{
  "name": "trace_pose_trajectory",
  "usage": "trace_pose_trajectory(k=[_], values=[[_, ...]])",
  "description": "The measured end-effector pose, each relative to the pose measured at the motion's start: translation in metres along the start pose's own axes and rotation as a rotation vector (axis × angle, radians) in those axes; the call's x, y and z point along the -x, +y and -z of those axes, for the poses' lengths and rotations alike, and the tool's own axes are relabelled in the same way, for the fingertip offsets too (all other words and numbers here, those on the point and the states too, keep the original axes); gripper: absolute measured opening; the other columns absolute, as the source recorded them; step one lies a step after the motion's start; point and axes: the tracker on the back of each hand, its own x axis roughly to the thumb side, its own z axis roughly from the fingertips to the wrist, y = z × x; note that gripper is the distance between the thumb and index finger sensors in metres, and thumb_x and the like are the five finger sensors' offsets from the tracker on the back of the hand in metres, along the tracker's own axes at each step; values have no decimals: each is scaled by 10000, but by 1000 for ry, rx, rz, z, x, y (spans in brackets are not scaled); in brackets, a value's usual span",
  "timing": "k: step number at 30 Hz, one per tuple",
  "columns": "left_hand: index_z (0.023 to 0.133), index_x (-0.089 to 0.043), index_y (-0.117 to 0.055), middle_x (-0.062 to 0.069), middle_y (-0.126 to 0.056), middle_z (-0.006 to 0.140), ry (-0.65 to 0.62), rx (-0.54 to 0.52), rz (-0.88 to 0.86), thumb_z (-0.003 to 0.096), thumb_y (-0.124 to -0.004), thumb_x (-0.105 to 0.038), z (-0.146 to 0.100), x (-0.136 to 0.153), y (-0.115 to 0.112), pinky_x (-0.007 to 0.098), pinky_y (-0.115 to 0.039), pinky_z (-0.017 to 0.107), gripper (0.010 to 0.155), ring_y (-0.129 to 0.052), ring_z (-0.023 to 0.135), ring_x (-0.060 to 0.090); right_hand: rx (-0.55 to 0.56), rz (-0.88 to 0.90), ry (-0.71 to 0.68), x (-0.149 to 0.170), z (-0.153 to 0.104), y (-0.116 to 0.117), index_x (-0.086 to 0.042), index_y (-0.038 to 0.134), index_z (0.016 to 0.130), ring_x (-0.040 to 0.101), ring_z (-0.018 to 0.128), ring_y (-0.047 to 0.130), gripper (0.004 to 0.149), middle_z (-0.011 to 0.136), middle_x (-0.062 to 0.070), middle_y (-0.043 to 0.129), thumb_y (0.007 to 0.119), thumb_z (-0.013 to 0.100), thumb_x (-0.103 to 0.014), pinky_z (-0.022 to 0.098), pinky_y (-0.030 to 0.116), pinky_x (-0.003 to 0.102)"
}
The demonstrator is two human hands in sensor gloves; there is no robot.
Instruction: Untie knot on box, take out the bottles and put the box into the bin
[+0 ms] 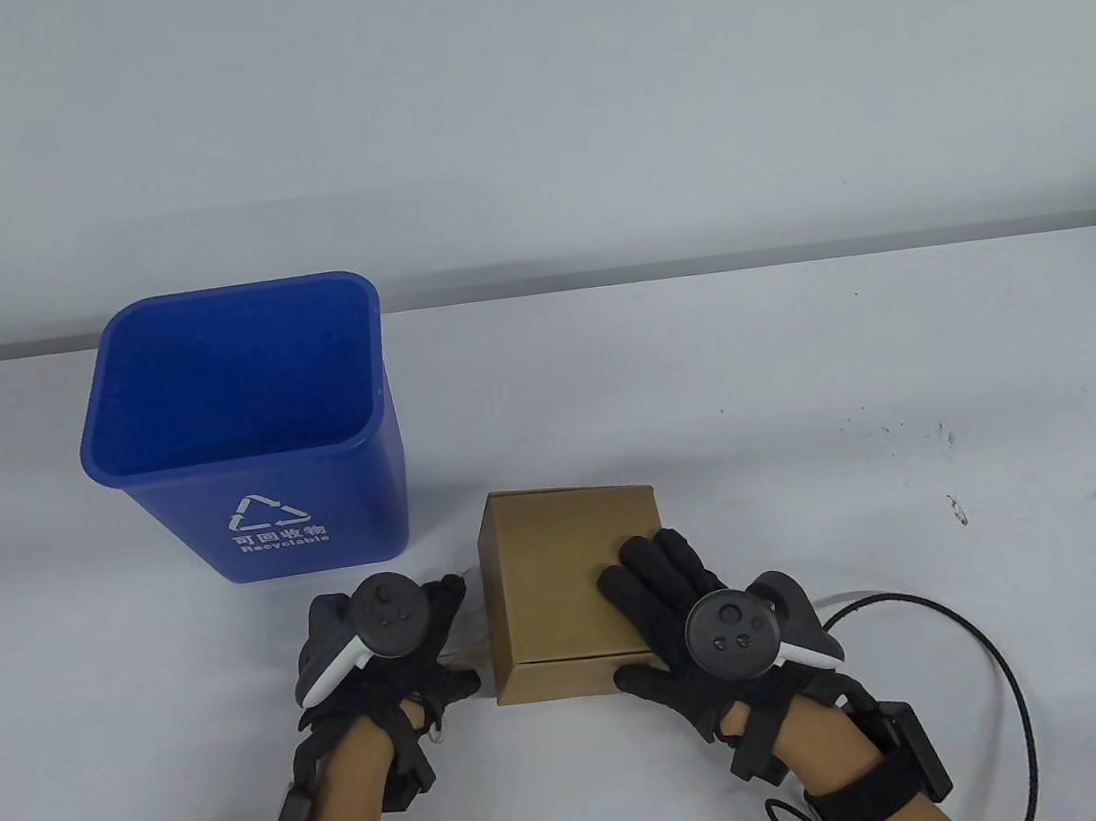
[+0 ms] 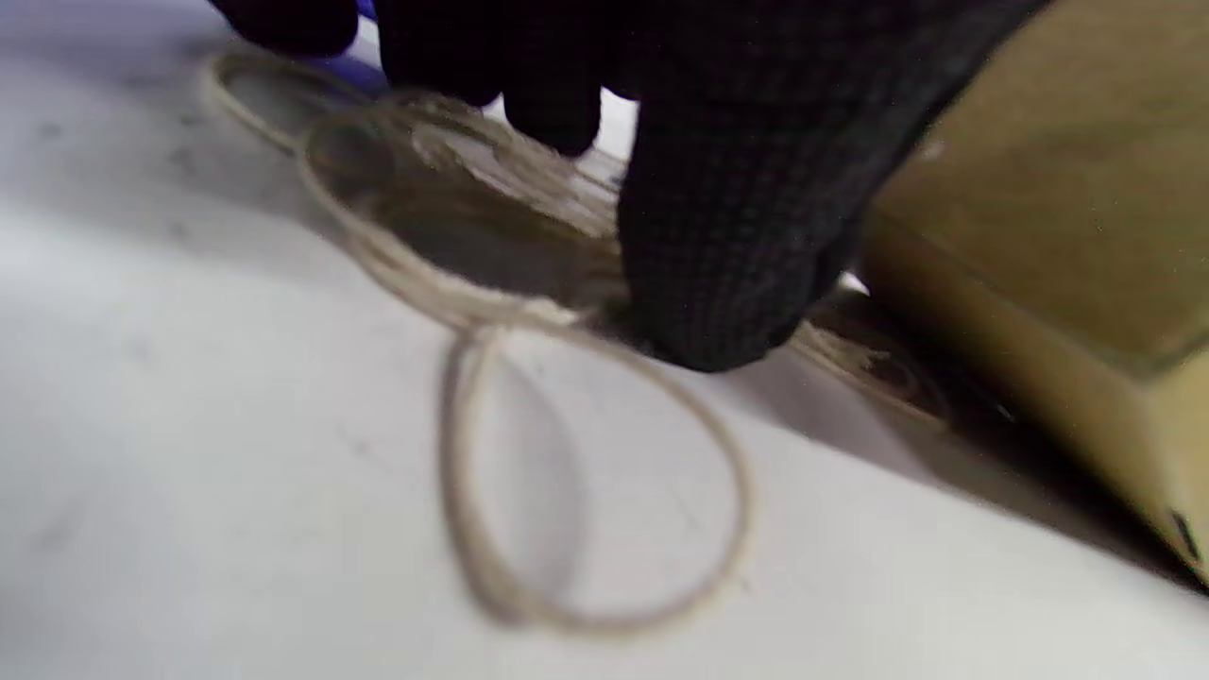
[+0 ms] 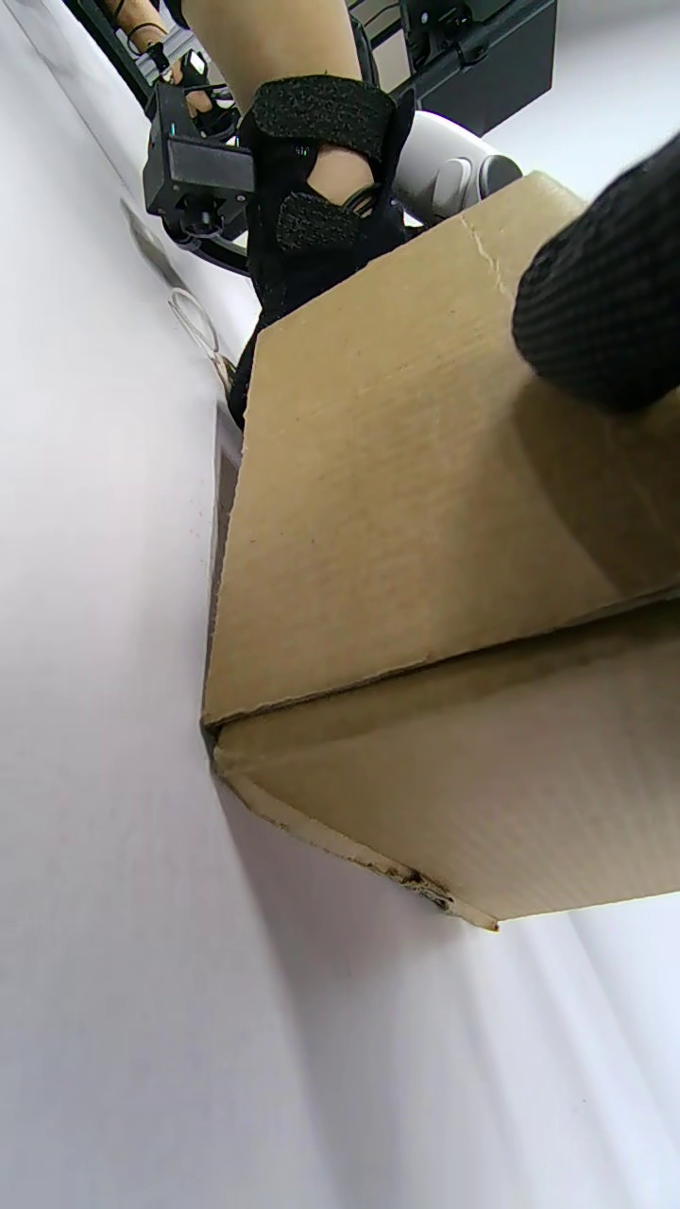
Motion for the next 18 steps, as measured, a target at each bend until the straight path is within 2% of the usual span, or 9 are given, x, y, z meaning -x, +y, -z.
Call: trace_pose_trajectory(k=[4, 6, 8, 10, 11, 12, 15, 18], values=[[1114, -257, -435, 29, -715, 1048, -16, -49, 30, 421, -1001, -307, -1, -3, 0, 620, -552, 716, 895, -655, 970, 352, 0, 3, 0, 0, 0, 0, -241, 117, 1068, 494, 958, -60, 831, 1083, 94, -67, 666, 508, -513, 645, 274, 741], [1127, -229, -346, 89, -584, 1098, 7, -46, 50, 413, -998, -354, -1, -3, -1, 620, -536, 710, 975, -599, 967, 423, 0, 3, 0, 0, 0, 0, -240, 117, 1069, 494, 958, -60, 831, 1083, 93, -66, 665, 508, -514, 645, 274, 741], [1137, -191, -293, 169, -400, 1141, 118, 6, 111, 411, -953, -476, 0, 1, -3, 617, -501, 709, 1021, -491, 983, 470, 0, 3, -2, 0, 1, 0, -239, 120, 1070, 495, 957, -60, 830, 1083, 96, -65, 666, 508, -513, 645, 275, 741], [1130, -170, -471, 161, -318, 1151, 160, 74, 98, 435, -905, -519, 1, 3, -2, 597, -455, 724, 891, -400, 999, 461, 0, 3, -2, -1, 1, 1, -238, 124, 1071, 498, 956, -60, 828, 1084, 96, -62, 666, 508, -513, 646, 275, 740], [1124, -164, -494, 163, -345, 1146, 157, 54, 93, 432, -919, -501, 1, 3, -1, 591, -479, 714, 879, -423, 991, 462, 0, 3, -3, -1, 2, 1, -238, 126, 1072, 496, 957, -60, 828, 1085, 95, -61, 666, 507, -513, 645, 275, 740], [1103, -162, -564, 157, -427, 1135, 156, 5, 102, 425, -939, -473, 0, 1, 2, 585, -529, 698, 835, -494, 974, 458, 1, 3, -4, -1, 2, 1, -235, 128, 1073, 498, 956, -62, 829, 1085, 96, -61, 667, 507, -513, 645, 275, 740], [1021, -212, -726, 115, -631, 1075, 150, -48, 152, 423, -961, -424, -1, -2, 6, 569, -628, 666, 676, -673, 912, 414, 2, 4, -5, -1, 2, 1, -235, 132, 1073, 495, 956, -59, 827, 1086, 96, -58, 666, 507, -513, 646, 277, 739], [895, -233, -860, 60, -790, 975, 156, -87, 162, 417, -989, -372, -1, -8, 7, 556, -700, 620, 514, -790, 833, 379, 3, 4, -5, -2, 2, 1, -235, 132, 1073, 494, 957, -60, 826, 1086, 96, -59, 667, 508, -513, 646, 277, 739]])
